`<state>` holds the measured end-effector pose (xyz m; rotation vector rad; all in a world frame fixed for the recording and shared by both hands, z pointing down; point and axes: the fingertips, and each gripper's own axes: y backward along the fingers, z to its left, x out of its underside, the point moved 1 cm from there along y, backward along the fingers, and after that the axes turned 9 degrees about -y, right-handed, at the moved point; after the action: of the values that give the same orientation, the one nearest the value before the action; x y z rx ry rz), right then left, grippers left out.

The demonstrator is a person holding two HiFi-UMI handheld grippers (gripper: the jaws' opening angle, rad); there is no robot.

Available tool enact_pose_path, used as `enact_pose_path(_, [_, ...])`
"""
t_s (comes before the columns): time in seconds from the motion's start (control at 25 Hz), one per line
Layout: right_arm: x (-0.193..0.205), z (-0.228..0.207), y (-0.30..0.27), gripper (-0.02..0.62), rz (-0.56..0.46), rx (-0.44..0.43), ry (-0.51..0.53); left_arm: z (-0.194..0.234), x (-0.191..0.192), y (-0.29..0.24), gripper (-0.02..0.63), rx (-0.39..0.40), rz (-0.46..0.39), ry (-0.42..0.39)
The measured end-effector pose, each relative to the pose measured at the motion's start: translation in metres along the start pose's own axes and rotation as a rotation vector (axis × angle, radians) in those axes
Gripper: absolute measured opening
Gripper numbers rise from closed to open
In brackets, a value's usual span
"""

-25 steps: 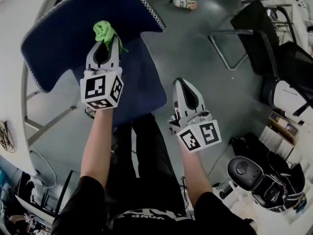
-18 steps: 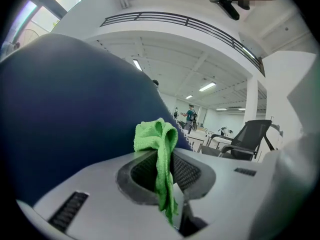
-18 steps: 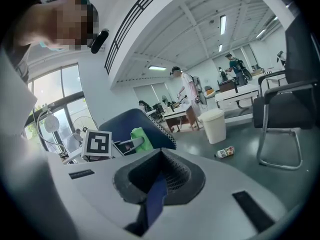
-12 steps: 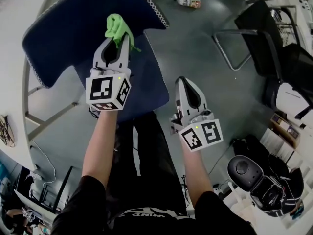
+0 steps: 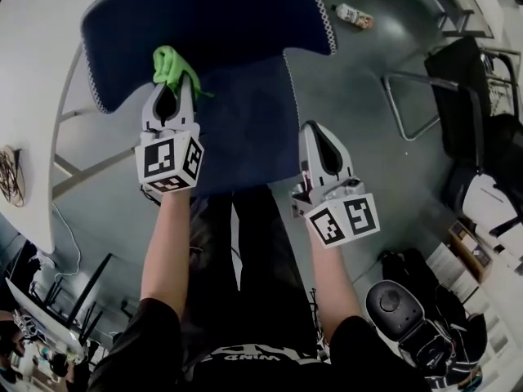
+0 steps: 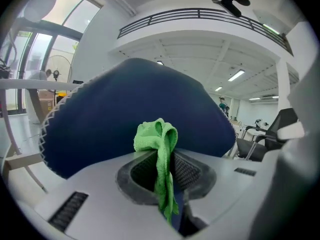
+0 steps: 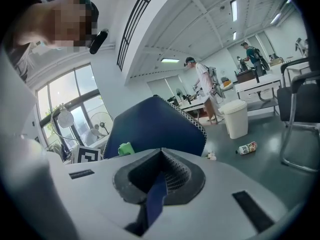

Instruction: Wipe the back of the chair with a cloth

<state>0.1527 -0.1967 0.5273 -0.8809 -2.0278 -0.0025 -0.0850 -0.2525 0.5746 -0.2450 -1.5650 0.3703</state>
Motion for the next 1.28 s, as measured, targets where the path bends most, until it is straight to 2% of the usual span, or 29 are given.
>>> enact_pose_path(0.28, [0.018,0.022,-0.026,-0.009,0.056,-0.057,0.020,0.057,0.035,0.023,0.057,-0.113,0.050,-0.013])
enact_pose_path(0.52, [0.029,0.025,-0.036,-0.009,0.080,-0.072,0.032,0.069,0.065,0.026,0.057,-0.140,0.081,0.001])
enact_pose_path(0.92, [0.037,0.005,-0.031,-0.008,0.073,-0.017,0.011,0.050,0.082,-0.017,0.057,-0.080,0.087,0.005])
enact_pose_path(1.28, [0.034,-0.034,-0.002,-0.008,0.026,0.074,-0.021,-0.012,0.097,-0.057,0.057,0.031,0.099,-0.001])
